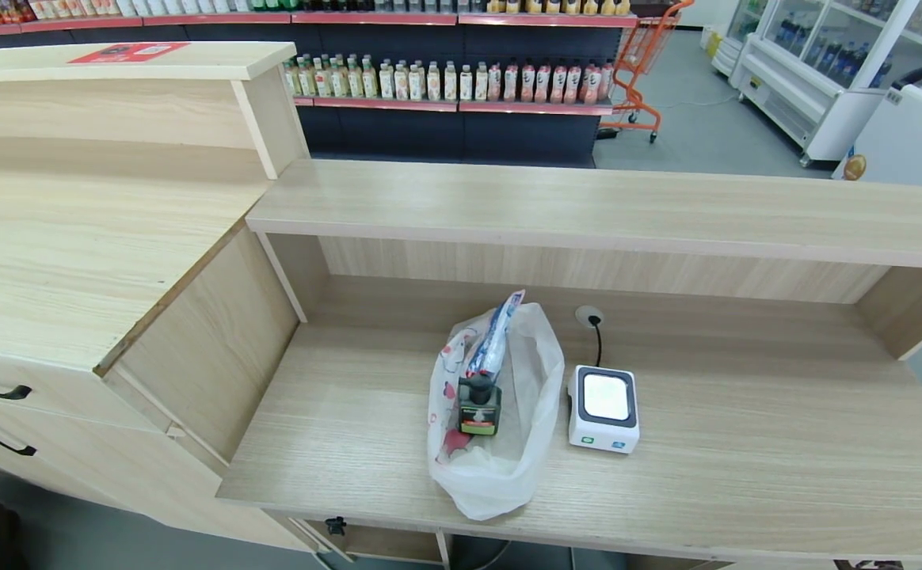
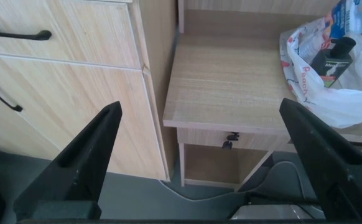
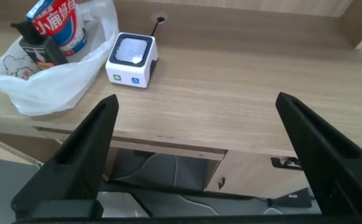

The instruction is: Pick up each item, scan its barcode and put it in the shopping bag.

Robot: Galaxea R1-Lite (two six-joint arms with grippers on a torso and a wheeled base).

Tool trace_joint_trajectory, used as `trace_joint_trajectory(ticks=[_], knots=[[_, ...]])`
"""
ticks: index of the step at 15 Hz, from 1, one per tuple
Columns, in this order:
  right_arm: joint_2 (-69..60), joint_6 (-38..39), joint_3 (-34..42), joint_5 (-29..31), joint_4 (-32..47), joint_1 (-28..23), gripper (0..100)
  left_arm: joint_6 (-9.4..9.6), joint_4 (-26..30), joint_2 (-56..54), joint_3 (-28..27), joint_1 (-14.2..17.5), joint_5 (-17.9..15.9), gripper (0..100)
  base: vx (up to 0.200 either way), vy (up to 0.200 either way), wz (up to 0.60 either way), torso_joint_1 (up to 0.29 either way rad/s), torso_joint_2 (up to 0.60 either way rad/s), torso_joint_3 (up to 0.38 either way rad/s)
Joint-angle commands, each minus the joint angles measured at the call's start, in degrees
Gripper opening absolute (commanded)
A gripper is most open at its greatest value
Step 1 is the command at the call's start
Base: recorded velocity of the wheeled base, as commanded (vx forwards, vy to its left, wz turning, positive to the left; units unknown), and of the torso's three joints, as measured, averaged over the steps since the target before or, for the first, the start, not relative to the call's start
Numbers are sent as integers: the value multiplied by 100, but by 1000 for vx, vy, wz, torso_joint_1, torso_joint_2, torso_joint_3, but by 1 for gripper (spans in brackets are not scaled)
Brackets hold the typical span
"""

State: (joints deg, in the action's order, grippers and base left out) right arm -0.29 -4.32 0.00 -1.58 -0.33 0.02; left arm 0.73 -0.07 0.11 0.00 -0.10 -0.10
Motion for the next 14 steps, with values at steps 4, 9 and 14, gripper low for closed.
trace_joint_trajectory(ticks=[4, 9, 14], knots=[[29, 1, 0, 0, -2, 6, 100, 32, -1, -11, 0, 1, 10, 100, 0, -200, 0, 5, -4, 1], [29, 1, 0, 0, -2, -2, 100, 24, -1, -2, 0, 1, 10, 100, 0, -200, 0, 4, 2, 0], [29, 27, 0, 0, -2, 6, 100, 6, -1, -2, 0, 1, 10, 100, 40, 0, 0, 0, 0, 0]])
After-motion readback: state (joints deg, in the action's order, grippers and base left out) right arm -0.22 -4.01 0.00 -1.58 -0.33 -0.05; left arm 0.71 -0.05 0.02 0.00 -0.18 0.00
